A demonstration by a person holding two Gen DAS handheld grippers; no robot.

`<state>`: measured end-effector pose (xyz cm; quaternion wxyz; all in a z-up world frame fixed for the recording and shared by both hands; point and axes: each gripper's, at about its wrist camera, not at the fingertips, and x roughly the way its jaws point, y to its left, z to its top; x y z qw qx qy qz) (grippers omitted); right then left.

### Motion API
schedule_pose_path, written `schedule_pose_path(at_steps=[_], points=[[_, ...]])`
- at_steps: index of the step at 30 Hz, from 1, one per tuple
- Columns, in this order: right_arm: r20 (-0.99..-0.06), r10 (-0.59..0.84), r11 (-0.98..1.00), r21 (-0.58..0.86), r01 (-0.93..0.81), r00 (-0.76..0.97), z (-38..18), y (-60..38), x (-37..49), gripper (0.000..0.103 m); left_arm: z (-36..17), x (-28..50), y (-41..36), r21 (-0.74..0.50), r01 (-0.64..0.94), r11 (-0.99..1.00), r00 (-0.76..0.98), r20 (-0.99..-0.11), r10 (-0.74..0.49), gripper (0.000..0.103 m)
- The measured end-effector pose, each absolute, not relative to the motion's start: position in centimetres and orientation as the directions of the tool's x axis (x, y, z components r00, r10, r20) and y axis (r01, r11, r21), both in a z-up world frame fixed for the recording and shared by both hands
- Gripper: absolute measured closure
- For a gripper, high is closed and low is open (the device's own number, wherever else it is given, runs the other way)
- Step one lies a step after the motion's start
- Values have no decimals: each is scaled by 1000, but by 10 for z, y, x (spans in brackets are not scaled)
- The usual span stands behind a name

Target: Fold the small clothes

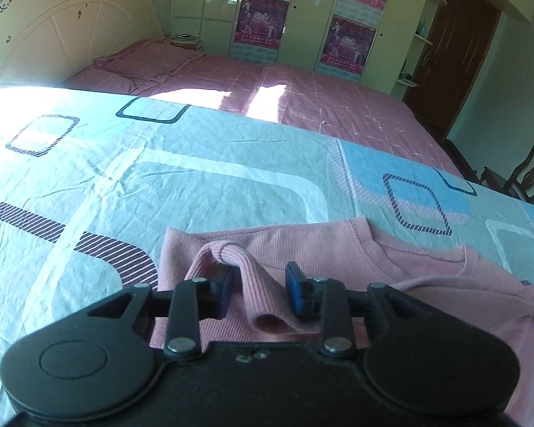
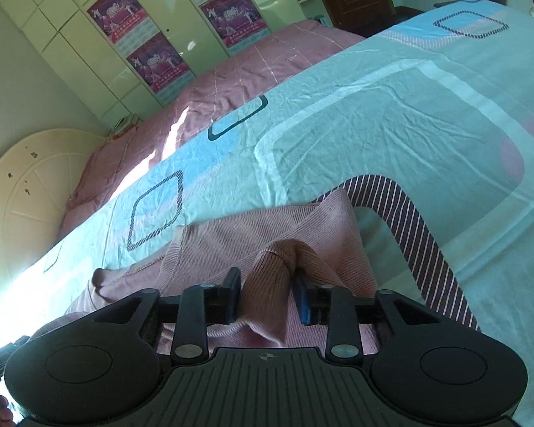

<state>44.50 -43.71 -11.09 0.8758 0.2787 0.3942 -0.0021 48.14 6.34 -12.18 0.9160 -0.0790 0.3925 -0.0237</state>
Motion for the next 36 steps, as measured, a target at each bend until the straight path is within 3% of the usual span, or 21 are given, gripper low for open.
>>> schedule_pose_path(at_steps=[1, 2, 3, 7, 15, 19, 23, 24, 25, 29, 34, 36], points=[[-684, 201, 847, 481, 226, 701, -109, -441, 444, 43, -120, 479, 68, -165, -23, 986, 699, -708, -102, 46], [-674, 184, 847, 478, 232, 715, -107, -445, 443, 37, -118, 475, 72, -160, -33, 987, 711, -697, -90, 29], [-665, 176, 849, 476, 230, 726, -104, -450, 442, 35, -114, 471, 77, -153, -37, 988, 731, -678, -78, 25], [-634, 184, 878, 450, 165, 751, -97, -454, 442, 35, -100, 471, 91, -122, -25, 992, 754, -654, -62, 26], [-657, 247, 912, 406, 58, 712, -117, -433, 463, 35, -129, 490, 75, -81, 76, 994, 685, -720, -111, 30], [-691, 226, 946, 325, 16, 686, -132, -420, 473, 36, -152, 504, 69, -83, 78, 993, 632, -767, -114, 48], [-700, 226, 956, 293, -16, 677, -142, -414, 481, 36, -158, 505, 69, -95, 73, 993, 632, -766, -119, 51], [-704, 229, 959, 282, -31, 673, -143, -411, 481, 44, -159, 504, 69, -104, 71, 992, 632, -765, -126, 54], [-712, 225, 964, 262, -46, 665, -146, -407, 484, 68, -159, 503, 68, -108, 75, 991, 633, -763, -131, 60], [-712, 216, 969, 238, -60, 668, -146, -404, 486, 88, -155, 496, 61, -87, 86, 992, 666, -735, -123, 94], [-593, 146, 982, 182, -44, 792, -121, -404, 470, 94, -141, 477, 57, -54, 70, 996, 772, -630, -88, 98], [-610, 92, 987, 159, 7, 787, -128, -406, 472, 94, -141, 475, 57, -31, 46, 998, 793, -606, -56, 98]])
